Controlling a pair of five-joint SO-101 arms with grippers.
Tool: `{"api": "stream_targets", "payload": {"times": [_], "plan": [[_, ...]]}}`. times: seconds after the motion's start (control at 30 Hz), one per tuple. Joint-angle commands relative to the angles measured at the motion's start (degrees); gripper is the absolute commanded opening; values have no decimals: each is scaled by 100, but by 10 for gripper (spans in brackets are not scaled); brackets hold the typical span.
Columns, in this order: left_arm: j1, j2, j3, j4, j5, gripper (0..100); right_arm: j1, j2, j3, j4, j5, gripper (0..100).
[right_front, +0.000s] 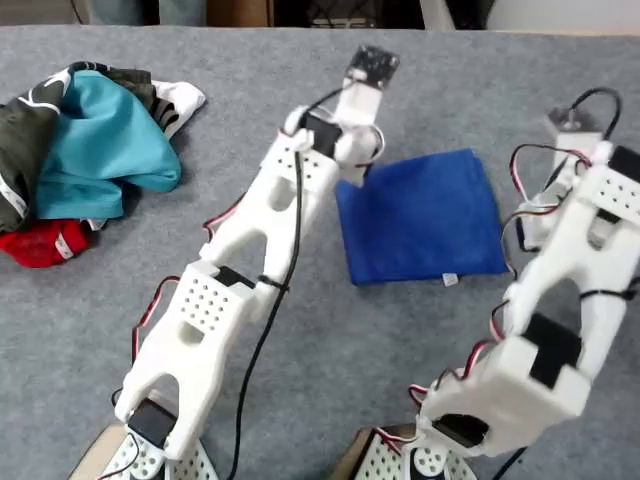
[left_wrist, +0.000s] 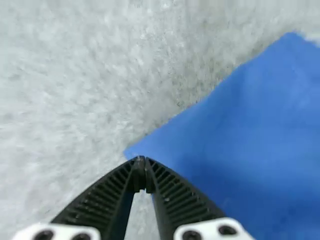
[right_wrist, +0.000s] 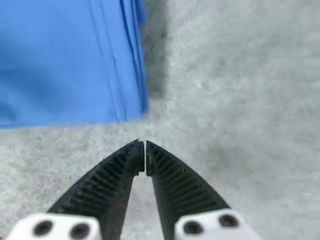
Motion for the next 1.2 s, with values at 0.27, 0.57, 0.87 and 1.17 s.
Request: {"api": "stream_targets", "payload": {"times": [0.27, 0.57, 0.87, 1.17], "plan": [[-1042, -281, -2519, 2154, -299, 28, -1231, -576, 1138, -501, -3789, 322], [-1622, -1257, -884, 2154, -290, 28, -1574, 1244, 2158, -2989, -4844, 404], [-1947, -1793, 470, 2136, -299, 28, -1521, 1604, 1244, -2004, -4484, 38], [-2607, -2497, 497, 2136, -334, 28, -554, 1604, -936, -1099, -3640, 13]]}}
